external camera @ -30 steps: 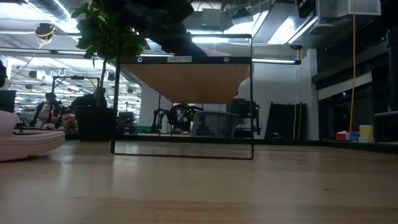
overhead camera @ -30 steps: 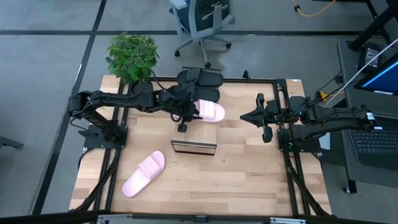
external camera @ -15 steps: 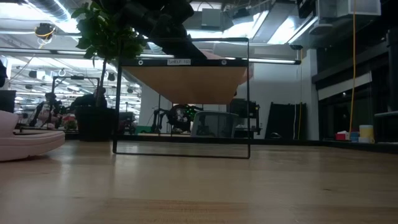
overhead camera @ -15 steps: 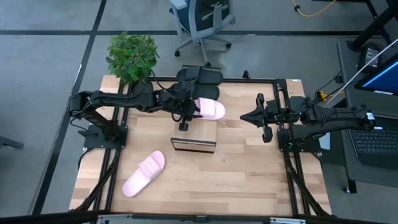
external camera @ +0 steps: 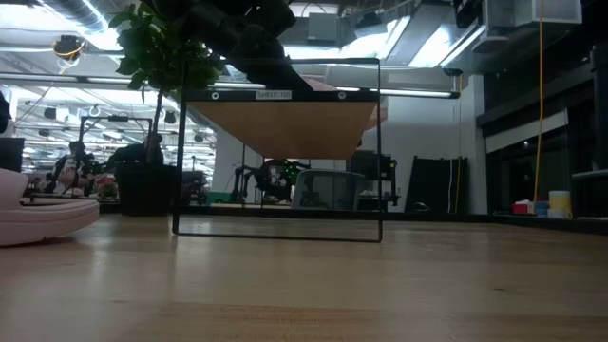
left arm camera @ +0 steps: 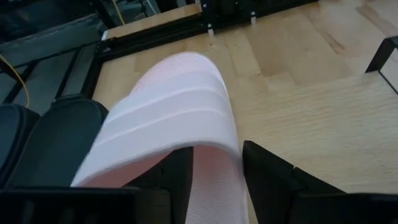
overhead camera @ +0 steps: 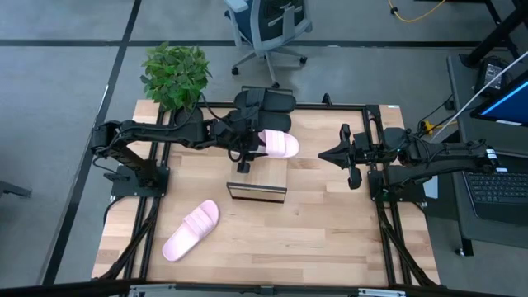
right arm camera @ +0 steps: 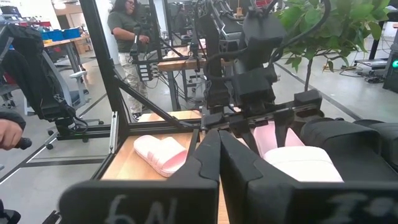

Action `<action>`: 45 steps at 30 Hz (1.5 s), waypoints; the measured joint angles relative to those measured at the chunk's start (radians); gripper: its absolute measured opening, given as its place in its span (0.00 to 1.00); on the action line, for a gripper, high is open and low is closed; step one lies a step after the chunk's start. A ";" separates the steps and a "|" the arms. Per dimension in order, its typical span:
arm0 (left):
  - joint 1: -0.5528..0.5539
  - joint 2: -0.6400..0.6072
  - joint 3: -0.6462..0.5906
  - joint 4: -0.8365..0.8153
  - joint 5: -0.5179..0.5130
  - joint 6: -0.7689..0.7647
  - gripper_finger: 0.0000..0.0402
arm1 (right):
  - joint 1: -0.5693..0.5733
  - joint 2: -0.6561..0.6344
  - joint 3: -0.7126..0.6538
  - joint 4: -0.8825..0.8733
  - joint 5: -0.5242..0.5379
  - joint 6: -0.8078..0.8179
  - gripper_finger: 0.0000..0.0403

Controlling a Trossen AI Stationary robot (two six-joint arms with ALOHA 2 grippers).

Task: Pick and place slides into the shelf
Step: Put the top pink slide on the shelf, then put the pink slipper on the shelf

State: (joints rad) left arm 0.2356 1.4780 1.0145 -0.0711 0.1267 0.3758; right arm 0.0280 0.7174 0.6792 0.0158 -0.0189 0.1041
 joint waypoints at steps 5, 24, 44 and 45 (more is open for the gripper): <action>0.000 0.000 0.000 -0.021 -0.003 -0.006 0.32 | 0.000 0.000 0.000 0.000 0.000 -0.001 0.01; 0.000 -0.108 0.000 -0.193 -0.005 -0.054 0.32 | 0.000 0.001 0.000 0.000 0.000 -0.004 0.01; 0.011 -0.344 0.000 -0.304 0.052 -0.156 0.32 | 0.000 0.000 0.000 0.007 0.000 -0.007 0.01; 0.011 -0.364 0.000 -0.320 0.052 -0.171 0.32 | 0.000 0.000 0.000 0.007 0.000 -0.009 0.01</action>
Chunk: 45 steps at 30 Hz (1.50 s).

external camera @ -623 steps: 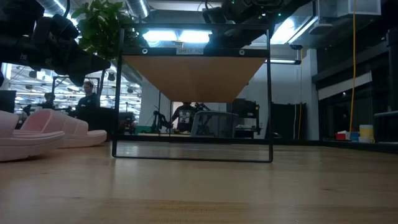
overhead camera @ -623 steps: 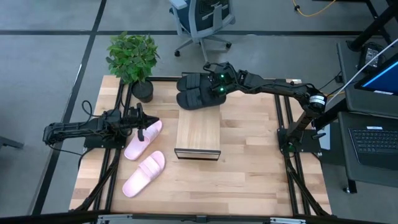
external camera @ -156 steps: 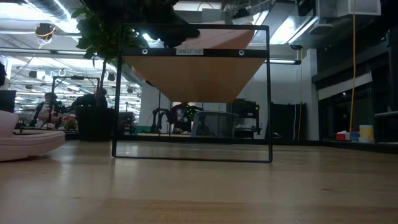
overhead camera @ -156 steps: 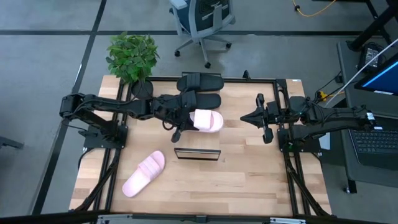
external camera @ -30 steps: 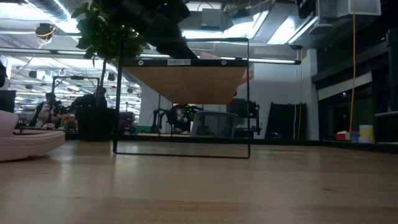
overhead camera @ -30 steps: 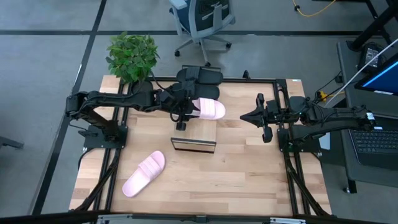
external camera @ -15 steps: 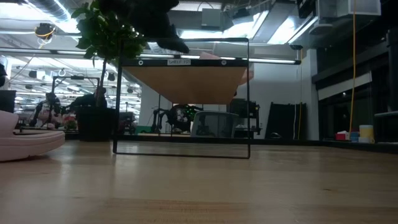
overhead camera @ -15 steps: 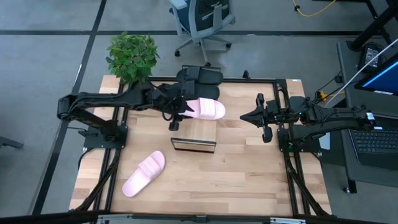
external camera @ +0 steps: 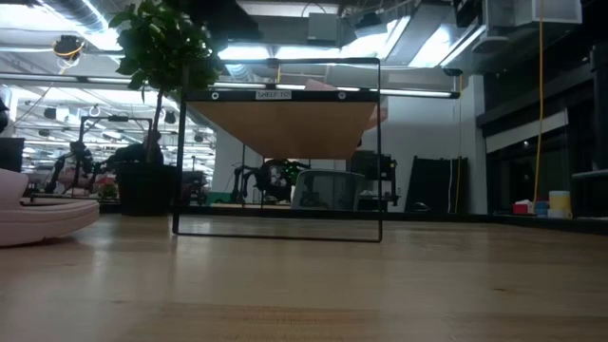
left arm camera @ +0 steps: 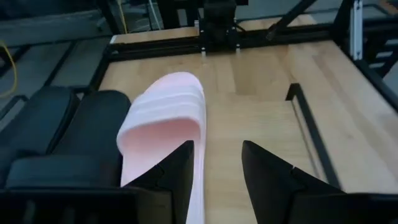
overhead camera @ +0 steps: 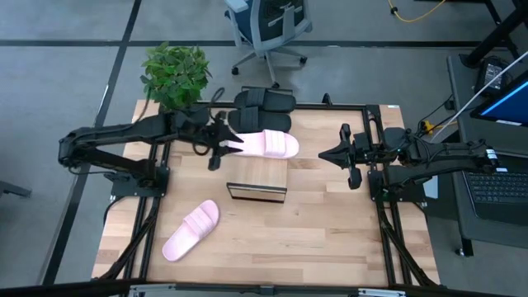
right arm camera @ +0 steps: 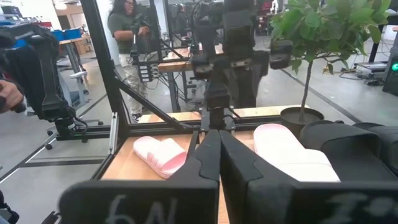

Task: Pick and place slides into the shelf
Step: Put the pink slipper on the shelf

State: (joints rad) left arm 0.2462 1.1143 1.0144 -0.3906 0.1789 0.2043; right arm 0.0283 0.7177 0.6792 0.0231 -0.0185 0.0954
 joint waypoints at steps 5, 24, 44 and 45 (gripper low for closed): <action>-0.005 -0.083 0.000 -0.132 0.039 -0.120 0.32 | 0.000 0.000 0.000 -0.003 0.000 -0.002 0.01; -0.146 -0.126 0.000 -0.326 -0.009 -0.336 0.32 | 0.000 0.000 0.000 -0.006 0.000 -0.037 0.01; -0.604 -0.274 -0.090 -0.375 -0.554 -0.721 0.32 | 0.000 0.000 0.000 -0.006 0.019 -0.052 0.01; -0.635 -0.288 -0.116 -0.363 -0.574 -0.759 0.32 | 0.000 0.000 0.000 -0.006 0.030 -0.052 0.01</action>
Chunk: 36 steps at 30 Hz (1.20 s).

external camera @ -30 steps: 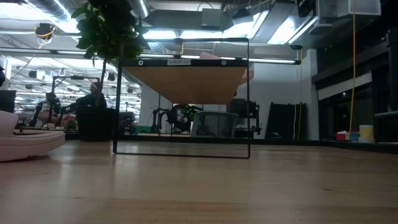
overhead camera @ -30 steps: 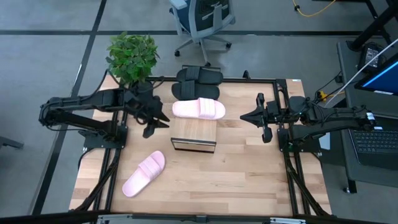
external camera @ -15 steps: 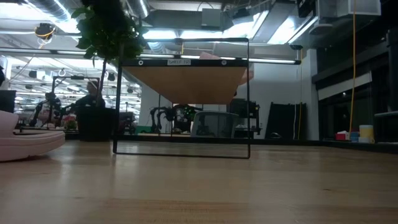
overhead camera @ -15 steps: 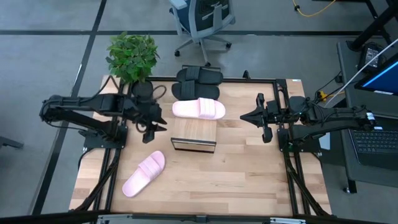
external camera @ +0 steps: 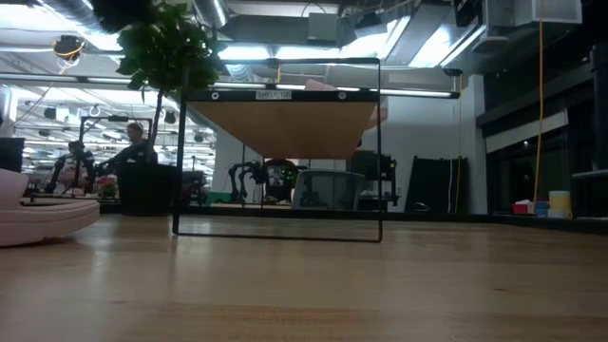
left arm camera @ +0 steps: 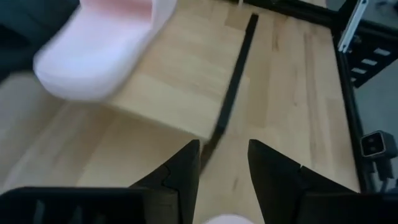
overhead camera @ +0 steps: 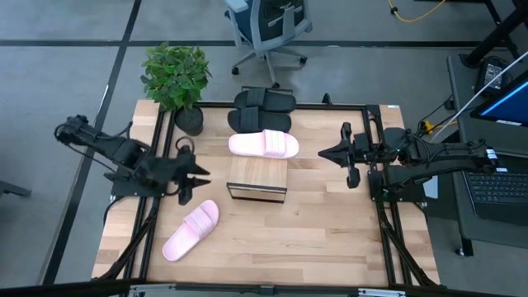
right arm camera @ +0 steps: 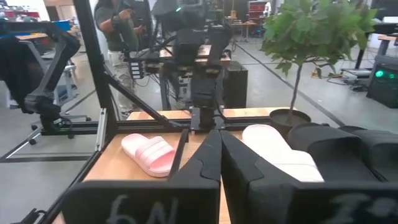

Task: Pick and place slides into the shelf
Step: Put the pink slipper on the shelf

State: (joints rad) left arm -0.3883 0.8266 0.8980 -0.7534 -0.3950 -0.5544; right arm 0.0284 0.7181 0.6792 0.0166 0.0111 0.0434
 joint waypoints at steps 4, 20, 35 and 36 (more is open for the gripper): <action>-0.127 -0.025 -0.071 0.052 -0.087 -0.121 0.32 | 0.000 0.000 0.000 0.000 0.008 0.005 0.01; -0.480 -0.033 -0.079 0.029 -0.241 -0.409 0.10 | 0.000 0.000 0.000 0.046 0.059 0.055 0.01; -0.614 0.077 -0.014 0.007 -0.329 -0.609 0.00 | 0.000 0.002 0.000 0.070 0.059 0.025 0.01; -0.614 0.086 -0.014 0.000 -0.331 -0.620 0.00 | 0.000 0.004 0.000 0.070 0.059 0.025 0.01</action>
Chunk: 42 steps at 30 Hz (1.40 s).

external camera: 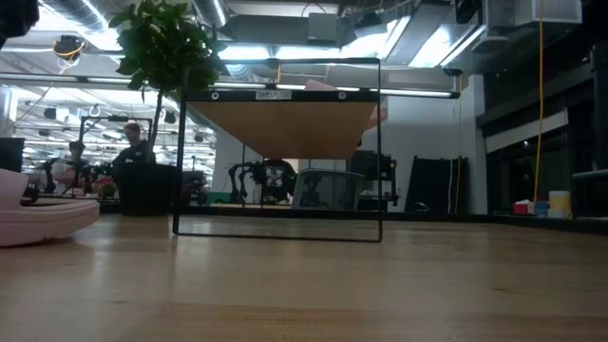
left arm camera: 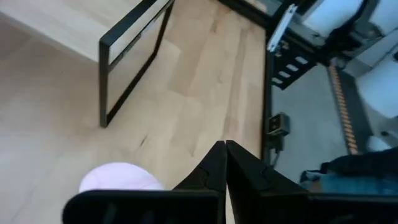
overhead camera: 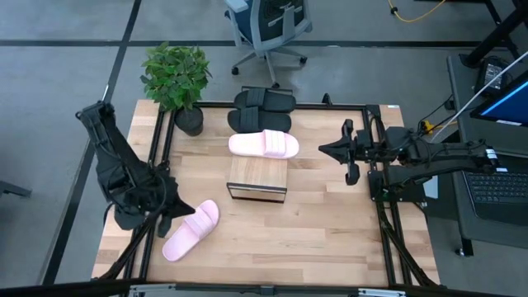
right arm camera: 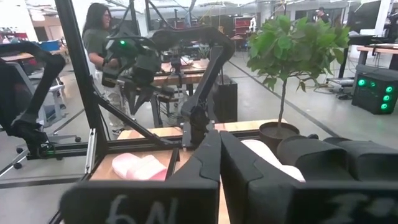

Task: Pick and place slides into the shelf
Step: Put the pink slipper on the shelf

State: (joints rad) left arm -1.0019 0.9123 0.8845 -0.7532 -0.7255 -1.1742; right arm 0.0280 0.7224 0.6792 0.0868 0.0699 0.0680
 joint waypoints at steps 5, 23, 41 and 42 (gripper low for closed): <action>0.000 0.047 0.000 -0.050 -0.073 0.002 0.00 | 0.000 0.015 0.000 -0.002 -0.001 -0.002 0.01; -0.090 0.183 0.000 -0.195 -0.098 0.146 0.00 | 0.041 0.184 0.000 -0.008 -0.020 -0.025 0.01; -0.370 0.758 0.351 -0.393 -0.252 -0.332 0.00 | 0.407 0.227 0.000 0.092 0.247 0.005 0.01; -0.369 0.771 0.357 -0.413 -0.254 -0.383 0.00 | 0.417 0.235 0.000 0.095 0.255 0.004 0.01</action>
State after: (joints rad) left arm -1.3707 1.6835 1.2414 -1.1665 -0.9790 -1.5569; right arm 0.4450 0.9573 0.6792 0.1816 0.3249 0.0720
